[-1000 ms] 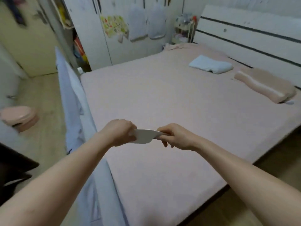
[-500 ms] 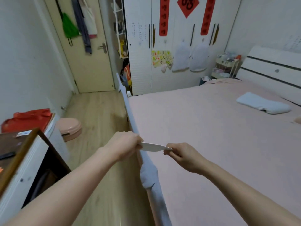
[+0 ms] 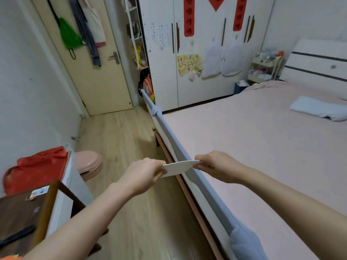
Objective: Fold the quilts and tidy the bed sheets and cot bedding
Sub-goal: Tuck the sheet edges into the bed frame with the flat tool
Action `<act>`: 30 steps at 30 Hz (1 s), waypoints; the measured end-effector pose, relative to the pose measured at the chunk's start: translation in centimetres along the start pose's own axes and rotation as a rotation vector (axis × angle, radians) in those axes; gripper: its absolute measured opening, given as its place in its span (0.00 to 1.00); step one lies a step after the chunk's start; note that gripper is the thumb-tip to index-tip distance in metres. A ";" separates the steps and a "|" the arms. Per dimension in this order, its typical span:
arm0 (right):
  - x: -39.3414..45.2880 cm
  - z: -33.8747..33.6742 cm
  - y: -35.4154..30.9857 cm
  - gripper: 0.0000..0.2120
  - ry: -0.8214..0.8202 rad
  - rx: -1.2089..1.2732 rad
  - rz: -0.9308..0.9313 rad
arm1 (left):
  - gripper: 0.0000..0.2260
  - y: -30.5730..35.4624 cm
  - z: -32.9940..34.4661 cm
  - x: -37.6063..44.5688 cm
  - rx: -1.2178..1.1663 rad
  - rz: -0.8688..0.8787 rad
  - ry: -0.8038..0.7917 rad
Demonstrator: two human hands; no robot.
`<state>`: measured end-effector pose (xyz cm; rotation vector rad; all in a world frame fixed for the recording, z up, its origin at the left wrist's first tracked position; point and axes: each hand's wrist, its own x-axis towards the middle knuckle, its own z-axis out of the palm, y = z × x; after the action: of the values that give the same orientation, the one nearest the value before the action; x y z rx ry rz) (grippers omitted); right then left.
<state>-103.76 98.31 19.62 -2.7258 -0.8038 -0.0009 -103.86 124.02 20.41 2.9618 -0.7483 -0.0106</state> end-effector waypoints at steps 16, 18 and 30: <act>50.7 0.3 9.4 0.08 0.040 0.098 -0.169 | 0.07 -35.4 -6.2 29.4 0.132 -0.281 0.066; 55.4 0.8 10.5 0.07 0.029 0.101 -0.200 | 0.07 -39.5 -5.8 32.4 0.126 -0.276 0.061; 92.3 0.9 23.7 0.14 0.014 0.155 0.045 | 0.09 -66.4 -7.9 65.3 0.147 -0.120 -0.008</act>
<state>-13.36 128.54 19.80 -2.5944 -0.7082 0.0502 -14.69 151.83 23.54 3.1436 -0.5953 0.0264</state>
